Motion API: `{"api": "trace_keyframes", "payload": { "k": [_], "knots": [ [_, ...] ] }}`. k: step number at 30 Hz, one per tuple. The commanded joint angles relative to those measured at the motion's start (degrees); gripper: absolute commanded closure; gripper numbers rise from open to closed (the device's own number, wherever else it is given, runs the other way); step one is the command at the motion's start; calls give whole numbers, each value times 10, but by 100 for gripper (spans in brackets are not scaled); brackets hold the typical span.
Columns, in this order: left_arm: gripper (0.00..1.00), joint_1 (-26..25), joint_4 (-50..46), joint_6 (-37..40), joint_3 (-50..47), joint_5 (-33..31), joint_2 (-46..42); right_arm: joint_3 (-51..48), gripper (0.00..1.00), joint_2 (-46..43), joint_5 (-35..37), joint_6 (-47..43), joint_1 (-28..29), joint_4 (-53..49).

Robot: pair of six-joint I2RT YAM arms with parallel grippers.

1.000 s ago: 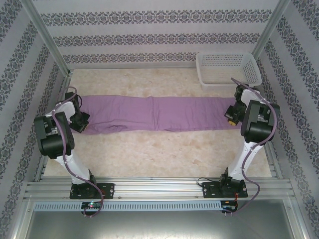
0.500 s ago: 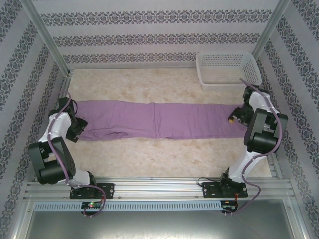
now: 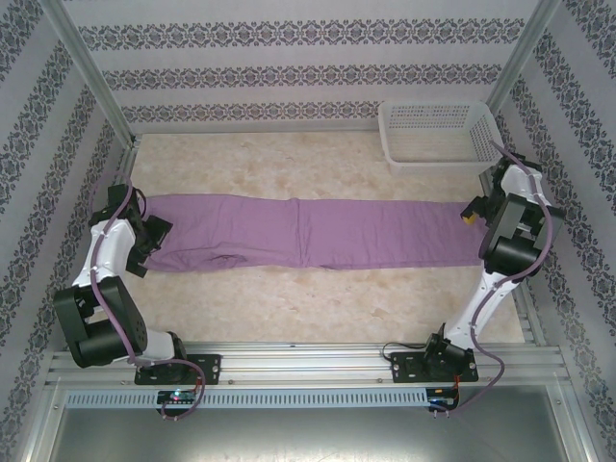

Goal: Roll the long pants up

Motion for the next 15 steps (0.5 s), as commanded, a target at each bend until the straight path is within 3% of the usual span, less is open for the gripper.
{"api": "trace_keyframes", "payload": {
  "k": [1,5,9,15],
  "knots": [
    [0,3,-24,-8,18,8,-18,-1,3,6,38,4,-8,8],
    [0,3,-29,-20,13,0,-39,-6,5,4,43,15,-18,42],
    [0,3,-35,-30,7,-12,-60,50,6,59,20,7,-24,10],
    [0,3,-54,-34,14,-29,-75,45,13,102,-75,0,-37,26]
  ]
}}
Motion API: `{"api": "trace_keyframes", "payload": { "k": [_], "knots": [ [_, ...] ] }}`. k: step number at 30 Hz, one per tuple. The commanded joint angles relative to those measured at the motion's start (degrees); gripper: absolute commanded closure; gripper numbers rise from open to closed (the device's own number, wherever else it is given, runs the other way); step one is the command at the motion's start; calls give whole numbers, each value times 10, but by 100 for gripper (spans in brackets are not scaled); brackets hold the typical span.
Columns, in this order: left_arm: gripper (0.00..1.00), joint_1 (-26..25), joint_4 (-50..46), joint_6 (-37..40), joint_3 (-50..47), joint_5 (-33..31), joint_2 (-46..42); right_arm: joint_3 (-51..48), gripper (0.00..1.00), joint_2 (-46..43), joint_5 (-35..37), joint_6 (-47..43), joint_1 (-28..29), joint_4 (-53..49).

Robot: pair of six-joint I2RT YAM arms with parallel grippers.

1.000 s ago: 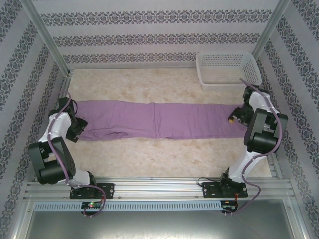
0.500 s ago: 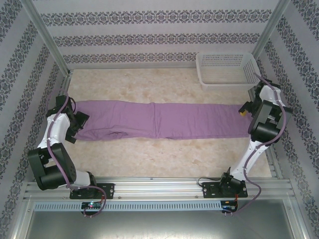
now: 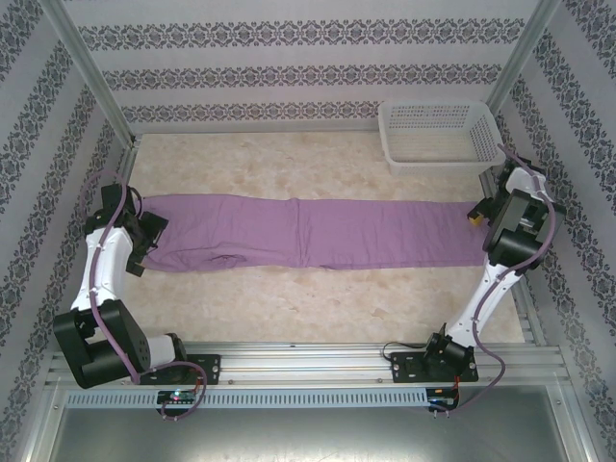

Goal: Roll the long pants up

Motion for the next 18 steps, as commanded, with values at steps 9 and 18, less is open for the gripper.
{"api": "trace_keyframes", "payload": {
  "k": [9,18],
  "knots": [
    [0,3,-30,-23,14,-16,-3,-16,28,58,-83,-18,-3,-11],
    [0,3,-19,-22,-2,-9,-1,-42,86,53,-47,-24,8,-16]
  ]
}}
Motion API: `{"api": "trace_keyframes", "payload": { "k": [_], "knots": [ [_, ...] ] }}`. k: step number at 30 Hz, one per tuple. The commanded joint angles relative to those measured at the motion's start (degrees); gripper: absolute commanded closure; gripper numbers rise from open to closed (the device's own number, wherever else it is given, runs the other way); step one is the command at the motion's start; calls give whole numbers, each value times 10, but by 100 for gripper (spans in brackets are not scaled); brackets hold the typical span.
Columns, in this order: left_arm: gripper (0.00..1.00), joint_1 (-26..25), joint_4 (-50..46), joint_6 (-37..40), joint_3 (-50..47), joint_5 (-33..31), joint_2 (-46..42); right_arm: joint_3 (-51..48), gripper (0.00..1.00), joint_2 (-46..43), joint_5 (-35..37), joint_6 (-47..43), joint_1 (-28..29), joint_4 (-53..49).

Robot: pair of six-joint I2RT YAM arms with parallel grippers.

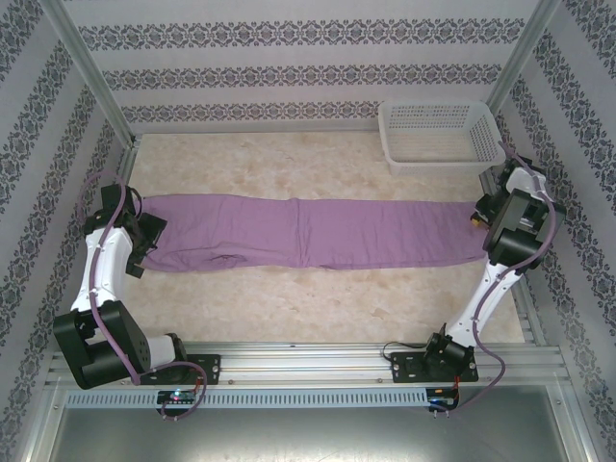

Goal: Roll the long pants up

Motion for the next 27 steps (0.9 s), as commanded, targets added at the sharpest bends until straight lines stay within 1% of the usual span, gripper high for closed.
{"api": "trace_keyframes", "payload": {
  "k": [1,4,8,12,14,16,19,21,23,25,27],
  "knots": [
    [0,3,-10,-7,-3,2,0,-45,100,40,29,1,4,-36],
    [0,3,-9,-6,-1,8,-1,-39,100,14,47,21,-3,-58],
    [0,3,-6,-5,7,21,-1,-15,100,-61,89,32,-18,-83],
    [0,3,-15,0,21,26,-4,31,100,-136,116,47,-42,-117],
    [0,3,-20,5,25,27,-8,72,100,-153,140,46,-49,-147],
    [0,3,-26,8,28,24,-13,98,100,-174,139,54,-54,-163],
    [0,3,-35,12,31,23,-21,108,100,-214,142,57,-52,-165],
    [0,3,-42,17,33,21,-25,108,100,-240,111,58,-51,-160],
    [0,3,-48,19,34,16,-32,100,100,-269,34,63,-40,-148],
    [0,3,-51,20,32,13,-39,82,100,-303,-46,71,-6,-132],
    [0,3,-54,20,32,14,-43,72,100,-335,-93,82,47,-119]
  ]
}}
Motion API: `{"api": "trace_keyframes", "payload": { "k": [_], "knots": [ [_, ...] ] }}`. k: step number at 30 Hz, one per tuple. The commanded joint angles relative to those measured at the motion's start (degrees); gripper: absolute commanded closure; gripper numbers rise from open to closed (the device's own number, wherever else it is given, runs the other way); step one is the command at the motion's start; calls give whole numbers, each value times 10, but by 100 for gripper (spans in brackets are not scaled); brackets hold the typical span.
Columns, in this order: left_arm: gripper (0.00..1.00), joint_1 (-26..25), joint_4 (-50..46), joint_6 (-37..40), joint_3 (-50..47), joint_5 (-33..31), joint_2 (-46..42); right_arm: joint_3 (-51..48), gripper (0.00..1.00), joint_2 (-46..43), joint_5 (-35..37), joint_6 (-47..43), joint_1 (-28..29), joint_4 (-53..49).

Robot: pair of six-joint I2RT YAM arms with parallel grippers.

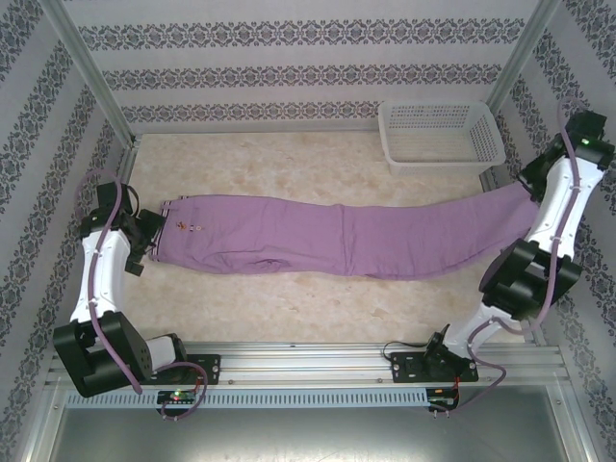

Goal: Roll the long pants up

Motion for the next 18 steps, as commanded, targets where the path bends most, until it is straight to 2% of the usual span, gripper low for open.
{"api": "trace_keyframes", "payload": {
  "k": [1,4,6,9,13,16,18],
  "knots": [
    [0,3,-33,14,14,-7,-16,-18,100,-57,-127,30,89,19],
    [0,3,-34,12,10,-5,-22,-43,100,-111,-211,85,177,65],
    [0,3,-26,10,5,4,-28,-91,100,-153,-257,147,252,154],
    [0,3,-12,6,1,24,-28,-137,100,-179,-287,244,354,264],
    [0,3,-6,5,12,30,-28,-146,100,-161,-266,312,474,357],
    [3,3,-6,5,28,27,-26,-117,100,-113,-269,350,542,420],
    [0,3,-5,5,38,27,-27,-76,100,-63,-268,369,583,452]
  ]
}}
